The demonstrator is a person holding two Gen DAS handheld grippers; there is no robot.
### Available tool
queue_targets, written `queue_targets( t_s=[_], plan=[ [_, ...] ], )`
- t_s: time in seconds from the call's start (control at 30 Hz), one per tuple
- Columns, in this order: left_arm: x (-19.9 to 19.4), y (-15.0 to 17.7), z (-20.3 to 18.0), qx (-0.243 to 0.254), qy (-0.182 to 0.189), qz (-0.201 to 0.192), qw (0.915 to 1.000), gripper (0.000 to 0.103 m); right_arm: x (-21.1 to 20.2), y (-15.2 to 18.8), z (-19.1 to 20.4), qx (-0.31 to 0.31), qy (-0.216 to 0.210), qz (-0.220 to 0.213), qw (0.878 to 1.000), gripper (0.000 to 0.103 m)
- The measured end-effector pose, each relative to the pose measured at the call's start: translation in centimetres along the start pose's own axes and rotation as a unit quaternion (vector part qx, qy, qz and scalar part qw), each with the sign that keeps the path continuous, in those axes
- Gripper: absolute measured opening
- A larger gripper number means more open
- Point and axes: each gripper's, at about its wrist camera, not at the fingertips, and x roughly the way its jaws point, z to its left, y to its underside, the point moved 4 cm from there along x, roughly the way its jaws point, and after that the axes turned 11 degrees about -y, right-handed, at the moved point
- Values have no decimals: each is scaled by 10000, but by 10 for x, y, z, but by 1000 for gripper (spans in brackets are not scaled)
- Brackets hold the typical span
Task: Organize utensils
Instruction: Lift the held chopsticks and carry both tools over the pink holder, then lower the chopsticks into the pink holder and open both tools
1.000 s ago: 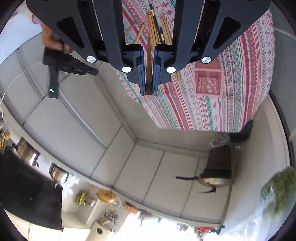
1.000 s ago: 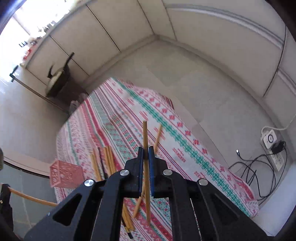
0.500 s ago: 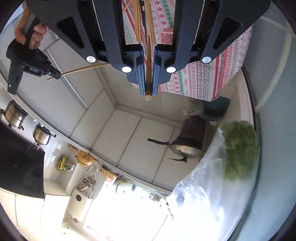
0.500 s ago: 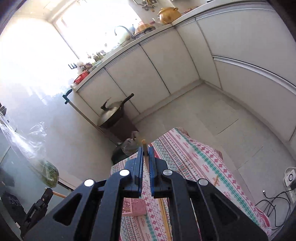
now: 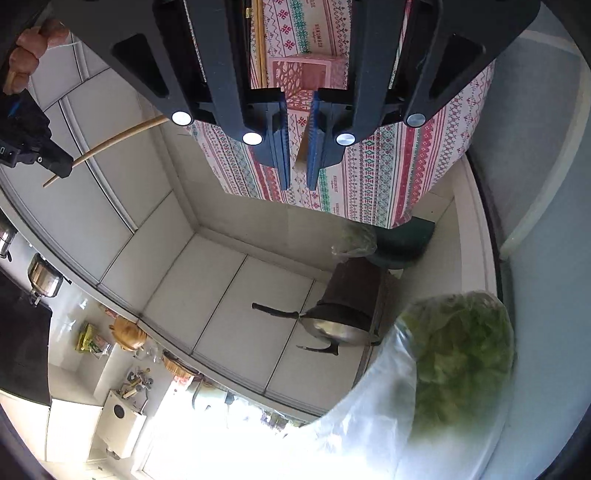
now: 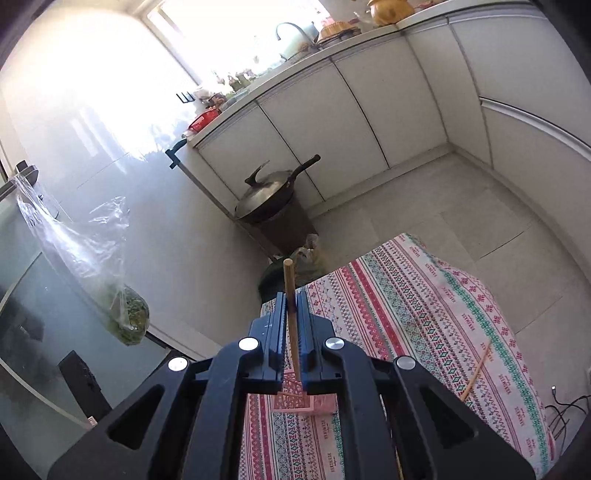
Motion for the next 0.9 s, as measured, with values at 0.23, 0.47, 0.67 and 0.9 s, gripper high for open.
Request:
queue_targets(
  t_s=[0.23, 0.47, 0.67, 0.9],
  plan=[
    [-30, -8, 18, -356, -90, -523, 9980, 47, 31, 15, 10, -92, 38, 278, 9996, 6],
    [-35, -9, 23, -320, -205, -602, 9975, 50, 71, 33, 5, -51, 254, 599, 9979, 6],
    [-25, -6, 26, -372, -206, -430, 9982, 50, 94, 45, 1, -44, 335, 778, 9964, 6],
    [-18, -1, 20, -238, -286, -336, 9987, 51, 107, 51, -4, -62, 433, 783, 9960, 19]
  ],
)
